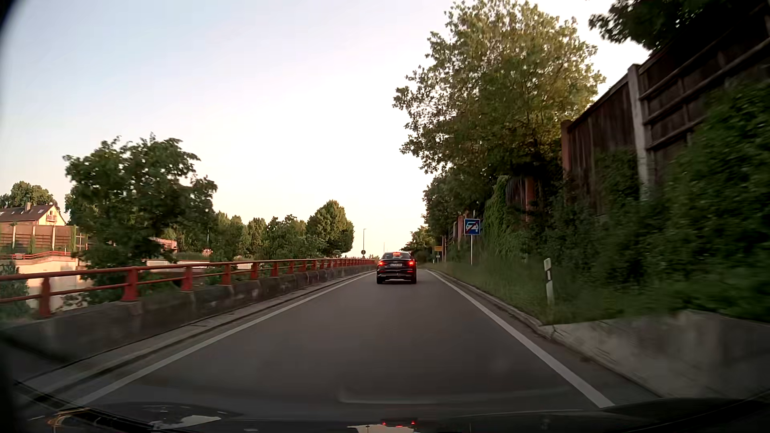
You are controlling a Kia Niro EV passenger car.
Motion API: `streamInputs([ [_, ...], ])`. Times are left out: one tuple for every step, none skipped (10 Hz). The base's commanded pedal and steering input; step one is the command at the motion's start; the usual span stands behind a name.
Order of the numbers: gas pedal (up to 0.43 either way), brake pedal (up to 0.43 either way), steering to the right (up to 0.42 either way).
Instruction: Follow the waypoints while adhering to traffic rules and regulations
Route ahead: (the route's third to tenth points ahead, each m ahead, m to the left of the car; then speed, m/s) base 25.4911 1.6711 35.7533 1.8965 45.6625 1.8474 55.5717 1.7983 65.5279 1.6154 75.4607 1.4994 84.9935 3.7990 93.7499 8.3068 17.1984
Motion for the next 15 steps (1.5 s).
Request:
streamInputs([
  [0.039,0.012,0.001],
  [0.02,0.018,0.0],
  [0.008,0.012,0.0],
  [0.0,0.018,0.0],
  [0.0,0.018,0.001],
  [0.0,0.018,0.001],
  [0.0,0.018,0.001],
  [0.0,0.018,0.002],
  [0.0,0.018,0.002],
  [0.0,0.012,0.001],
  [0.0,0.012,0.002],
  [0.0,0.012,0.002],
  [0.0,0.018,0.001],
  [0.0,0.018,0.003],
  [0.0,0.024,0.003],
])
